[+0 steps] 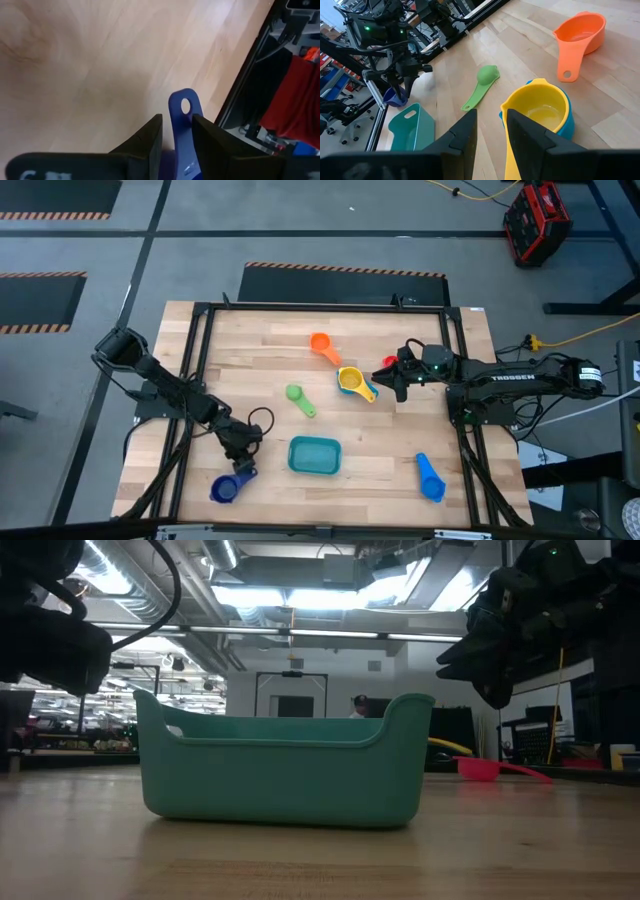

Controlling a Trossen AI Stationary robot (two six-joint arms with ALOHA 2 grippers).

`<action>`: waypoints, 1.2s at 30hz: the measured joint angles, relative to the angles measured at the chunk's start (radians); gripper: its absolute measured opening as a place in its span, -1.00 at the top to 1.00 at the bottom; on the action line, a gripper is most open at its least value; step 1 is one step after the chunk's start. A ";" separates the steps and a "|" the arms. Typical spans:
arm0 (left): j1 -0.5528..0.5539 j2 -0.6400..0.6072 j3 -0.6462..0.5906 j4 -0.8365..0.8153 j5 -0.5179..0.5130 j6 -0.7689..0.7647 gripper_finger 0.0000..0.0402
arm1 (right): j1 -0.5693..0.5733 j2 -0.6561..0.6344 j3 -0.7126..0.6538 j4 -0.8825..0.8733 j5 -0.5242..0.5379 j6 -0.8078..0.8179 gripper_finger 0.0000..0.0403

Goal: Nest measuring cups in basket
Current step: Stack the dark blue measuring cup on top of the yellow measuring cup

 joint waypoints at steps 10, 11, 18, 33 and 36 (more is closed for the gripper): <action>0.000 0.000 0.000 0.002 0.020 0.031 0.54 | 0.000 0.000 0.000 0.000 0.000 0.000 0.45; 0.000 0.000 0.000 0.003 0.021 0.037 0.56 | 0.000 0.000 0.000 0.000 0.000 0.000 0.45; 0.000 0.000 0.000 0.004 0.020 0.053 0.76 | 0.000 0.000 0.000 0.000 0.000 0.000 0.45; 0.000 0.000 0.000 0.044 0.016 0.055 0.98 | 0.000 0.000 0.000 0.000 0.000 0.000 0.45; 0.000 0.000 0.000 0.071 0.002 0.055 0.98 | 0.000 0.000 0.000 0.000 0.000 -0.001 0.45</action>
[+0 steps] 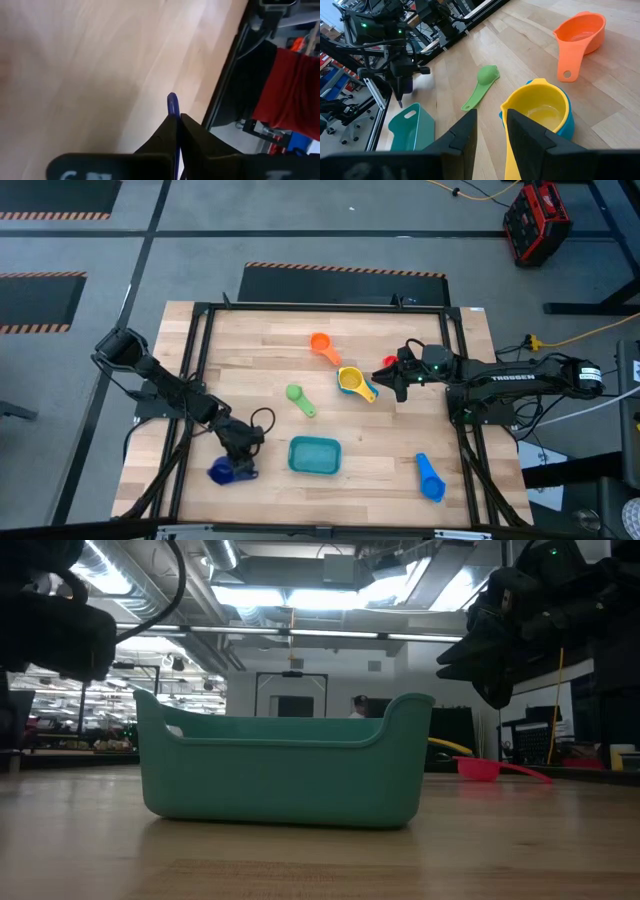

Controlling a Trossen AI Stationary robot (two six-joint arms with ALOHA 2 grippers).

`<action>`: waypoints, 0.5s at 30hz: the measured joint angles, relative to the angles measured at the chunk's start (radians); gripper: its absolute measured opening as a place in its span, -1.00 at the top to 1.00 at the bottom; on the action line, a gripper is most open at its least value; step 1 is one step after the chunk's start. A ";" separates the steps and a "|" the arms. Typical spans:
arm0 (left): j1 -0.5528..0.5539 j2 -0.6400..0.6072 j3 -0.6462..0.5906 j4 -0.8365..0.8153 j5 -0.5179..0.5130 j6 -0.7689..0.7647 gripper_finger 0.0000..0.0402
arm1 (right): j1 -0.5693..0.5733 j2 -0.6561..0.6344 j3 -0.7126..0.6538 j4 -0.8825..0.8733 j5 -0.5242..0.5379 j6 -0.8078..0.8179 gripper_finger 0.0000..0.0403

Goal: Nest measuring cups in basket
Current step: Stack the dark blue measuring cup on top of the yellow measuring cup

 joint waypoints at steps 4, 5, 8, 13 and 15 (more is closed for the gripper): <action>0.007 0.000 0.000 0.043 -0.014 0.000 0.98 | 0.000 0.000 0.000 0.000 0.000 0.001 0.45; 0.013 0.000 0.000 0.055 -0.013 0.000 0.98 | 0.000 0.000 0.000 0.000 0.000 0.001 0.45; 0.040 0.000 0.000 0.120 -0.013 0.000 0.98 | 0.000 0.000 0.000 0.003 0.000 0.001 0.45; 0.105 0.000 0.000 0.286 0.013 0.022 0.99 | 0.000 0.000 0.000 0.042 0.000 0.001 0.45; 0.139 0.000 0.000 0.353 0.022 0.024 0.99 | 0.000 0.000 0.000 0.059 0.000 0.001 0.45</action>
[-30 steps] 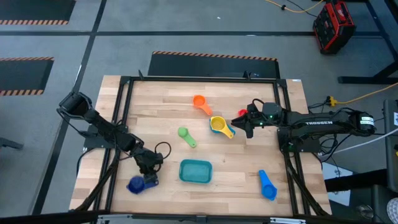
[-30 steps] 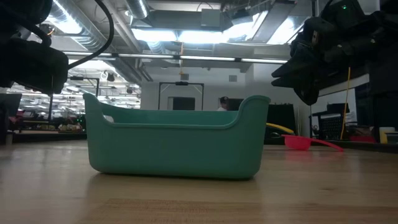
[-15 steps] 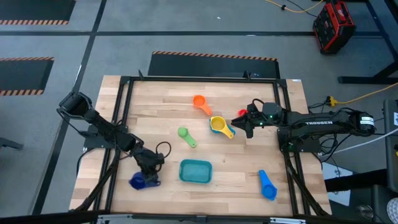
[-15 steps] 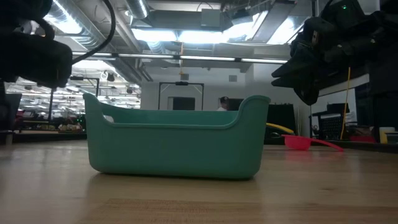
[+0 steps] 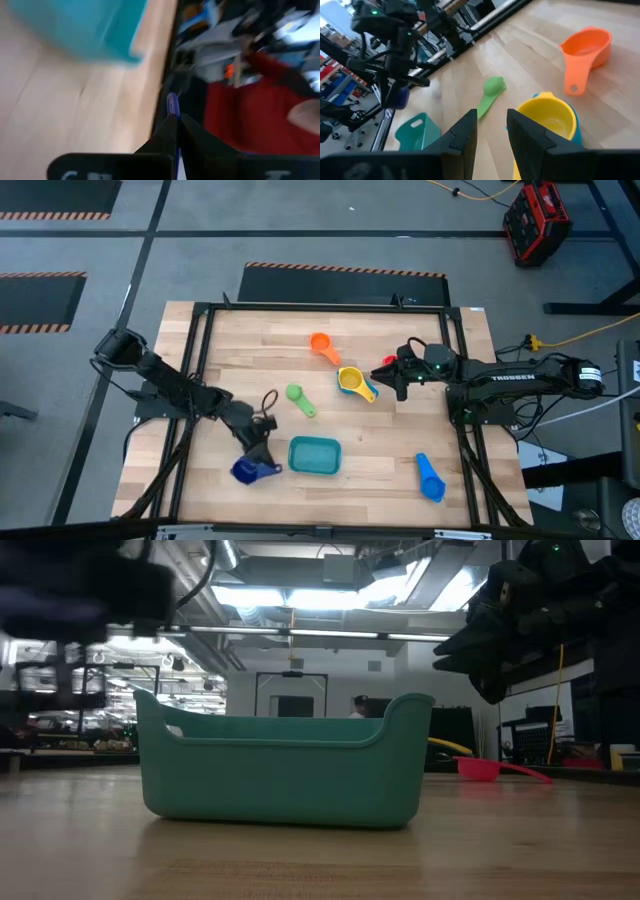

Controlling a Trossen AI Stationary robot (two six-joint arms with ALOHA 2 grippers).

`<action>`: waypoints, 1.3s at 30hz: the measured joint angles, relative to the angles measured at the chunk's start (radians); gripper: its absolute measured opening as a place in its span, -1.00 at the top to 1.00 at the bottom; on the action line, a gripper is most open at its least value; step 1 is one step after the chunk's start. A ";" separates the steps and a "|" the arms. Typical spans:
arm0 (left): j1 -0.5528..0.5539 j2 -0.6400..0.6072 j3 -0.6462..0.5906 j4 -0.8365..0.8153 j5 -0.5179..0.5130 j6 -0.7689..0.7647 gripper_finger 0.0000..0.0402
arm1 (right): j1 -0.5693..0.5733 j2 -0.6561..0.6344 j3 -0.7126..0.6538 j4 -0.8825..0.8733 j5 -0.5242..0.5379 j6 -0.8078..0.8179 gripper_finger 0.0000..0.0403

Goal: Nest measuring cups in basket
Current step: Stack the dark blue measuring cup on top of the yellow measuring cup

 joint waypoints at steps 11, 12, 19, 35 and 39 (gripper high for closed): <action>0.248 0.000 0.000 0.217 0.056 0.056 0.99 | 0.000 0.000 0.000 0.132 -0.058 -0.015 0.45; 0.279 0.000 0.000 0.216 0.065 0.063 0.99 | 0.000 0.000 0.000 0.154 -0.067 -0.019 0.45; 0.469 0.000 0.000 0.217 0.131 0.180 0.99 | -0.001 0.003 0.012 0.193 -0.103 0.000 0.45; 0.578 0.000 0.000 0.222 0.142 0.349 0.99 | -0.001 0.402 0.408 0.134 -0.222 -0.004 0.40; 0.573 0.000 0.000 0.222 0.138 0.387 0.99 | -0.001 0.549 0.517 0.100 -0.361 0.001 0.40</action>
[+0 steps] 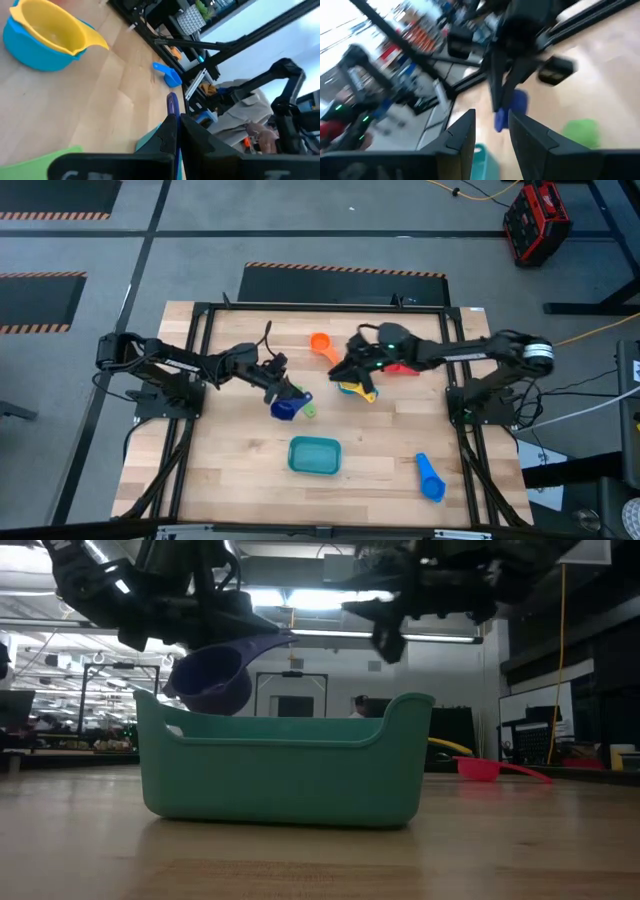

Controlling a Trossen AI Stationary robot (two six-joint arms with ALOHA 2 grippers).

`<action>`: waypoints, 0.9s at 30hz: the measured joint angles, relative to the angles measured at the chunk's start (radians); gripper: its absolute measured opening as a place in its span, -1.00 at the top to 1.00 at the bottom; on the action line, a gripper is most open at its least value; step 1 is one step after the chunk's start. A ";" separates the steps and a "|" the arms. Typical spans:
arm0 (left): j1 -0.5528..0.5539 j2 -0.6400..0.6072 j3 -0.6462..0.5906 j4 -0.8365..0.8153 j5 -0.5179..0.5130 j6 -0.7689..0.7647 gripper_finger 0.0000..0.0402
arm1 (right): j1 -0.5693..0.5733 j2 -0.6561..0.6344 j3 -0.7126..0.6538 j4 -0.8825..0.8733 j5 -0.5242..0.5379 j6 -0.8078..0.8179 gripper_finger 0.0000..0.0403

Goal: Nest measuring cups in basket
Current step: Stack the dark blue measuring cup on top of the yellow measuring cup

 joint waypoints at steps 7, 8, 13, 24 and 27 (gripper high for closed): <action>-0.001 0.000 0.000 0.000 0.000 0.007 0.99 | 0.001 0.194 0.132 0.000 -0.187 0.028 0.40; -0.003 0.000 0.000 0.000 0.000 0.007 0.99 | 0.000 0.216 0.147 0.001 -0.195 0.039 0.40; -0.005 0.000 0.000 0.000 -0.003 0.008 0.99 | 0.003 0.295 0.201 0.001 -0.266 0.055 0.40; -0.008 0.000 0.000 -0.008 -0.003 0.007 0.99 | 0.032 0.337 0.217 0.002 -0.225 0.023 0.40; -0.013 0.000 0.000 -0.008 -0.003 0.007 0.99 | 0.032 0.337 0.217 0.001 -0.223 0.018 0.40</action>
